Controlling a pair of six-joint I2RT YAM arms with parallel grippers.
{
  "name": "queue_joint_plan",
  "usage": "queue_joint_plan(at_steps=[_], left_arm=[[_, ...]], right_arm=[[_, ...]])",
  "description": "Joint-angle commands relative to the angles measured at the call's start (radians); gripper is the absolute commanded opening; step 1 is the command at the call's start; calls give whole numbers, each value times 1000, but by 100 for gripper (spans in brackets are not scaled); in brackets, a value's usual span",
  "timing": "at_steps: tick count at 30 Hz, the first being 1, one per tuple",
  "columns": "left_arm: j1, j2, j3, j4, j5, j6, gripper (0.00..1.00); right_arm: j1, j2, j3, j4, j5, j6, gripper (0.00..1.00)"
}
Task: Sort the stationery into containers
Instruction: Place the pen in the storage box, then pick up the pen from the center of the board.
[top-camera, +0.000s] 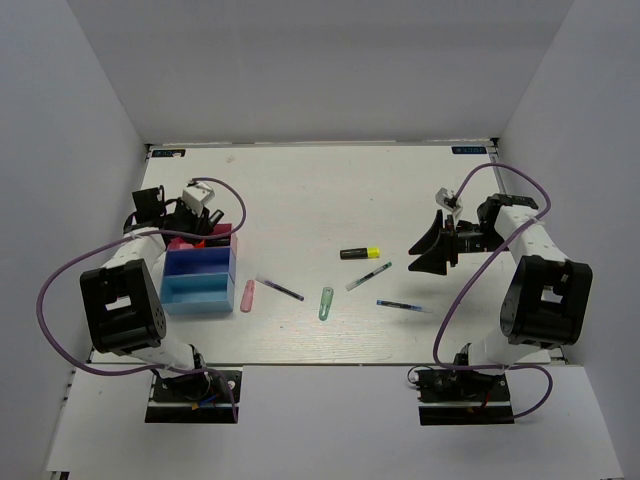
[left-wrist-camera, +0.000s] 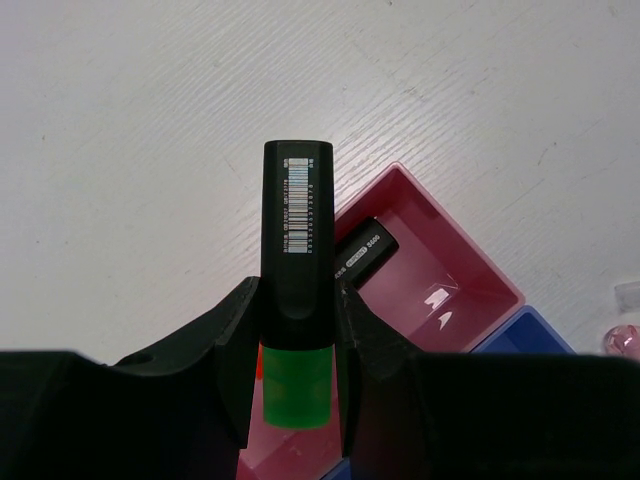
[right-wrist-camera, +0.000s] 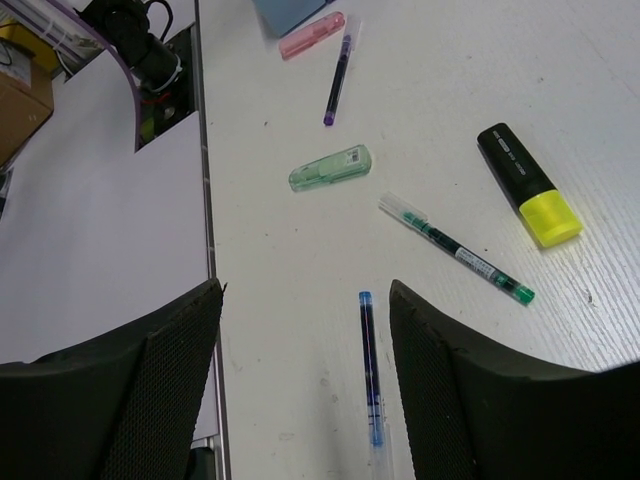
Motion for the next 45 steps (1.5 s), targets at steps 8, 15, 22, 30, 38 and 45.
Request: queue_joint_plan(at_steps=[8, 15, 22, 30, 38, 45], left_arm=[[13, -34, -25, 58, 24, -25, 44], [21, -39, -30, 50, 16, -25, 61], [22, -71, -47, 84, 22, -61, 76], [-60, -384, -96, 94, 14, -387, 3], [-499, -707, -175, -297, -225, -777, 27], [-614, -956, -396, -341, -226, -815, 68]], right_arm=[[-10, 1, 42, -102, -27, -46, 72], [-10, -4, 42, -102, -25, -43, 74], [-10, -10, 45, -60, 2, 21, 76], [106, -33, 5, 527, 427, 397, 78], [296, 321, 370, 479, 607, 350, 66], [448, 410, 384, 579, 722, 239, 78]])
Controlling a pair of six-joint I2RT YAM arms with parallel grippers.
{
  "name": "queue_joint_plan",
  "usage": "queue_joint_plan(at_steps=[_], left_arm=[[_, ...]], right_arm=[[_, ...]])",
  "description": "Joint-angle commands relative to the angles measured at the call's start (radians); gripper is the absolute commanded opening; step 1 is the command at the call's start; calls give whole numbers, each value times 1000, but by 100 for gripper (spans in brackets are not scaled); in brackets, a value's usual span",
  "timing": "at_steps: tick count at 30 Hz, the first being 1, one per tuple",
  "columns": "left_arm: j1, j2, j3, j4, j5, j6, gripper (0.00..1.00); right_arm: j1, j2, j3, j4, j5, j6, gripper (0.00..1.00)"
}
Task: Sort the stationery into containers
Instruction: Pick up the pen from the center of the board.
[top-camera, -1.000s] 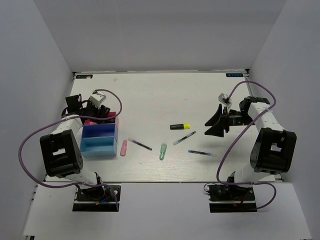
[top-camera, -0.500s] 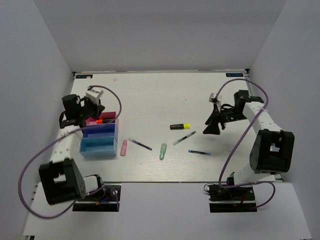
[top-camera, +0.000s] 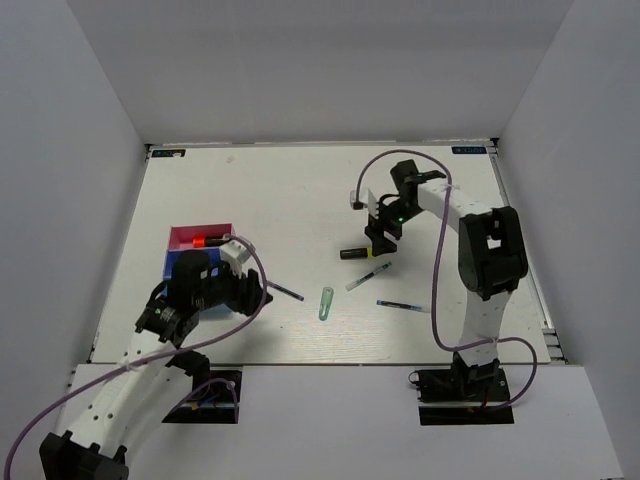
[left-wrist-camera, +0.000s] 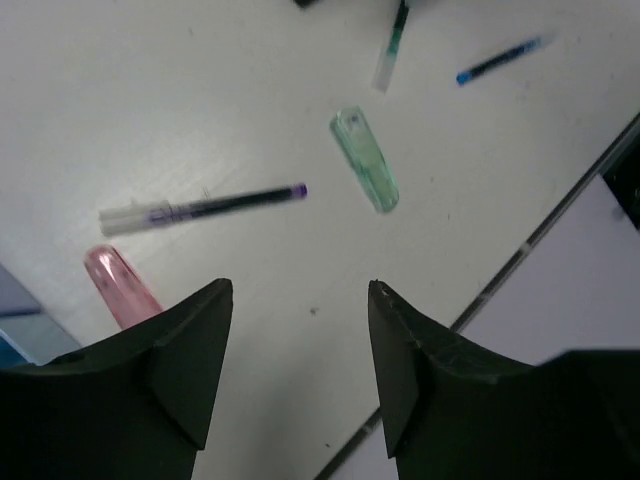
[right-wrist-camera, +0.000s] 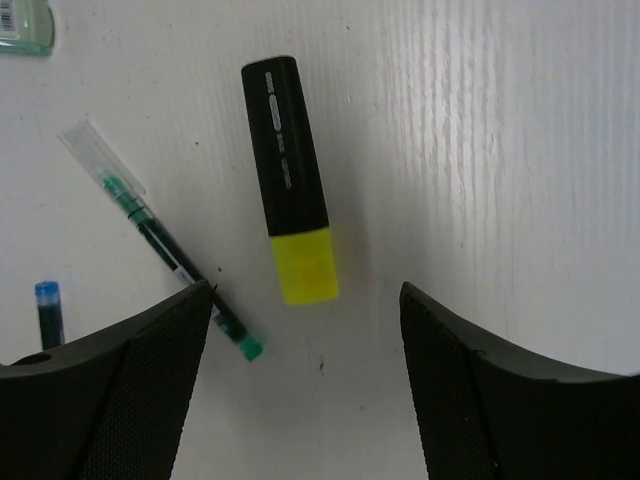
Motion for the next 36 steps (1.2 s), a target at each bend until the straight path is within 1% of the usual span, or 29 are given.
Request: queue_joint_plan(at_steps=[1, 2, 4, 9, 12, 14, 16, 20, 22, 24, 25, 27, 28, 30, 31, 32, 34, 35, 36], left_arm=[[-26, -92, -74, -84, -52, -67, 68], [-29, -135, -85, -84, -64, -65, 69], [-29, -151, -100, -109, -70, -56, 69], [-32, -175, -101, -106, -72, -56, 71], [-32, -189, -105, -106, -69, -58, 72], [-32, -194, -109, -106, -66, -59, 72], [-31, -206, -112, -105, -69, -62, 72], [-31, -220, -111, -107, -84, -61, 72], [-31, -220, -112, -112, -87, -61, 72], [-31, -221, -108, -113, -92, -61, 72], [-31, -224, -109, -113, -92, -62, 72], [-31, -229, -111, -112, -101, -62, 72], [-31, -238, -111, -112, -107, -65, 72], [-31, -250, -115, -106, -113, -68, 72], [-32, -258, -117, -106, -116, -73, 72], [-29, -272, -124, -95, -124, -82, 72], [-34, -298, -135, -72, -141, -91, 72], [-31, -328, -140, -64, -141, -91, 72], [-29, -336, -149, -54, -142, -91, 74]], right_arm=[[37, 22, 43, 64, 67, -68, 78], [51, 25, 42, 68, 65, -76, 78], [77, 31, 36, 81, 82, -76, 78], [119, 57, 17, 120, 128, -73, 78], [142, 56, -30, 169, 145, -70, 75], [155, 48, -78, 198, 179, -74, 75], [160, 51, -95, 236, 197, -76, 72], [183, 53, -144, 264, 239, -85, 70], [186, 51, -165, 270, 262, -97, 64], [191, 53, -185, 270, 271, -105, 55], [192, 53, -191, 267, 274, -105, 40], [189, 53, -198, 255, 268, -114, 26], [192, 48, -202, 240, 262, -116, 15], [189, 50, -193, 212, 242, -128, 7], [189, 47, -185, 198, 228, -131, 0], [192, 47, -172, 151, 219, -143, 0], [192, 48, -141, 112, 188, -154, 0], [194, 48, -118, 50, 179, -168, 0], [200, 47, -104, 28, 164, -171, 0]])
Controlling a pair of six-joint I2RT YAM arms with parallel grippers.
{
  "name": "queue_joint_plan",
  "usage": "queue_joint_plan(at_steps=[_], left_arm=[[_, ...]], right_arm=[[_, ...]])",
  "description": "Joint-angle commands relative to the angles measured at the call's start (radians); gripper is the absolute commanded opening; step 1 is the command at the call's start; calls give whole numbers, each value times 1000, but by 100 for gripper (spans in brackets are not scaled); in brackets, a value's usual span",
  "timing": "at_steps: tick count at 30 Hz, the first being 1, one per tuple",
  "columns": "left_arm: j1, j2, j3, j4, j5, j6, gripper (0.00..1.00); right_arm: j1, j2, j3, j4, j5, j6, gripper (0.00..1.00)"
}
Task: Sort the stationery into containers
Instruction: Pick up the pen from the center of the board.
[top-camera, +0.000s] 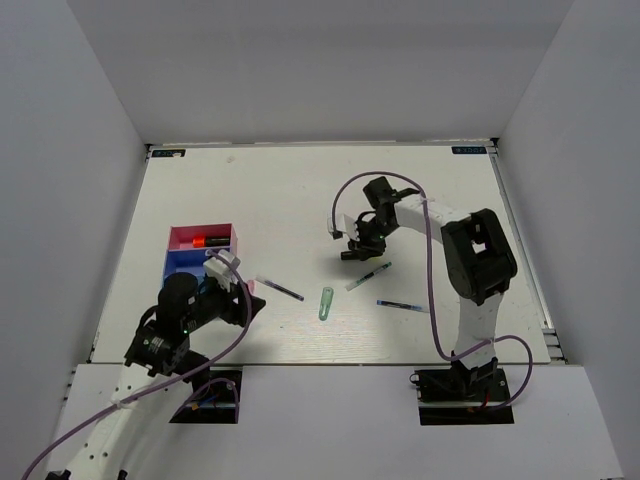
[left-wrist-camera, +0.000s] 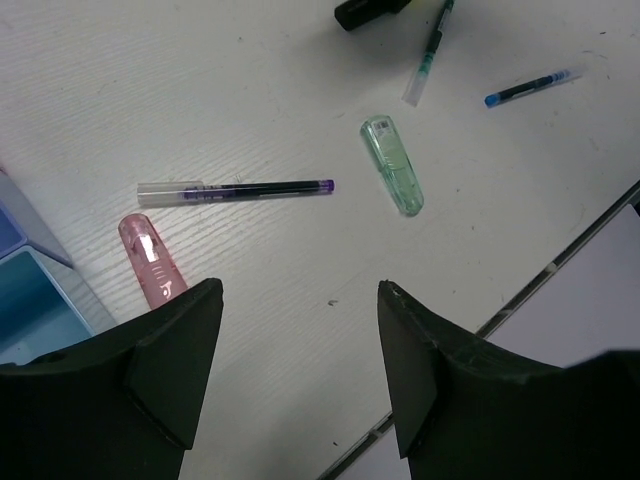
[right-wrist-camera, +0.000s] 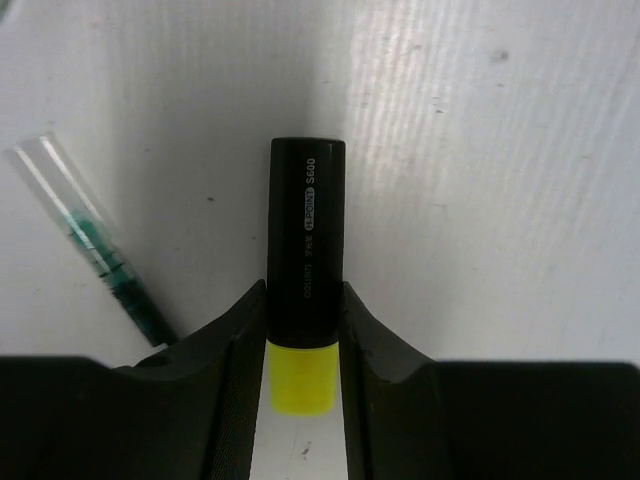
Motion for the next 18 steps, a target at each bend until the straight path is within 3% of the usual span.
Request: queue_joint_plan(at_steps=[1, 6, 14, 18], left_arm=[[-3, -45, -25, 53, -27, -18, 74], [-3, -92, -41, 79, -24, -14, 75], [-3, -120, -50, 103, 0, -2, 75], [-3, -184, -71, 162, 32, 9, 75]], right_arm=[[16, 37, 65, -207, -22, -46, 0], [48, 37, 186, -357, -63, -43, 0], [157, 70, 410, -397, -77, 87, 0], [212, 126, 628, -419, -128, 162, 0]])
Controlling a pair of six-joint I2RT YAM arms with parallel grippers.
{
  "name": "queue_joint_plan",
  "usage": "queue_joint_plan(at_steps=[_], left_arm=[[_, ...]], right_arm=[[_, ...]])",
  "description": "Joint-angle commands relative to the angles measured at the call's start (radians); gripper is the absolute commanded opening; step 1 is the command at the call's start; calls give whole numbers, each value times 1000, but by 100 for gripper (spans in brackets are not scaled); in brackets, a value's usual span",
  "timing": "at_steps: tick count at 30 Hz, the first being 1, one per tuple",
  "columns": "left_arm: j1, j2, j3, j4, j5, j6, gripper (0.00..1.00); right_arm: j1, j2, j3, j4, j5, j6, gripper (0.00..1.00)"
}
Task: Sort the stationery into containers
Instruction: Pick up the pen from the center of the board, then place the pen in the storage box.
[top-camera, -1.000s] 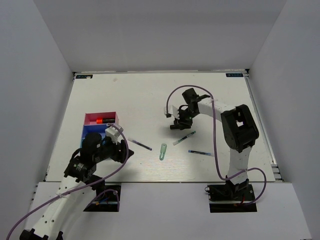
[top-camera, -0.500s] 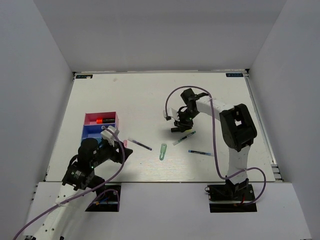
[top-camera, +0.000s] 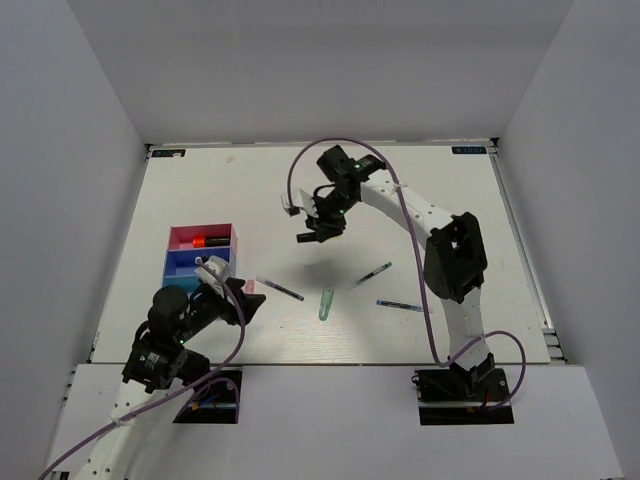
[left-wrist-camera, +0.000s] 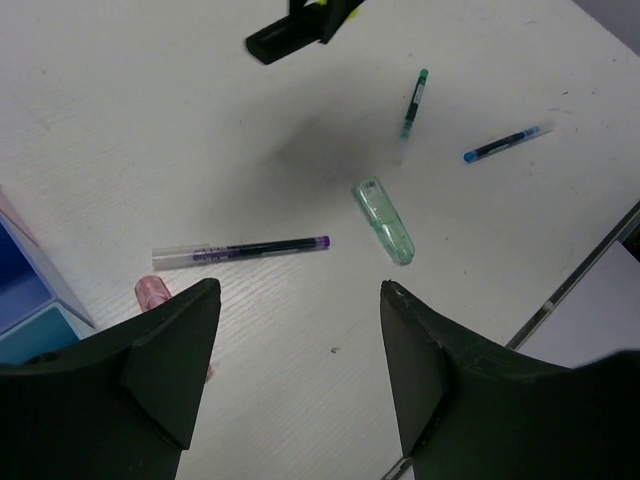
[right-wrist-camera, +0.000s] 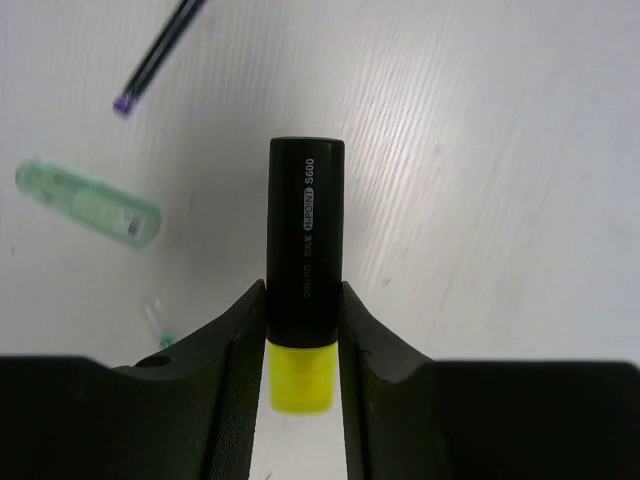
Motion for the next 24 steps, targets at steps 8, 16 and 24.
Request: queue_joint_plan(at_steps=[8, 16, 24], left_arm=[[-3, -215, -99, 162, -20, 25, 78], [-4, -277, -124, 246, -302, -27, 78], [-3, -136, -42, 366, -375, -31, 79]], right_arm=[[138, 182, 344, 302, -94, 344, 0], [184, 285, 381, 731, -55, 615, 0], [205, 391, 444, 1054, -45, 827, 0]])
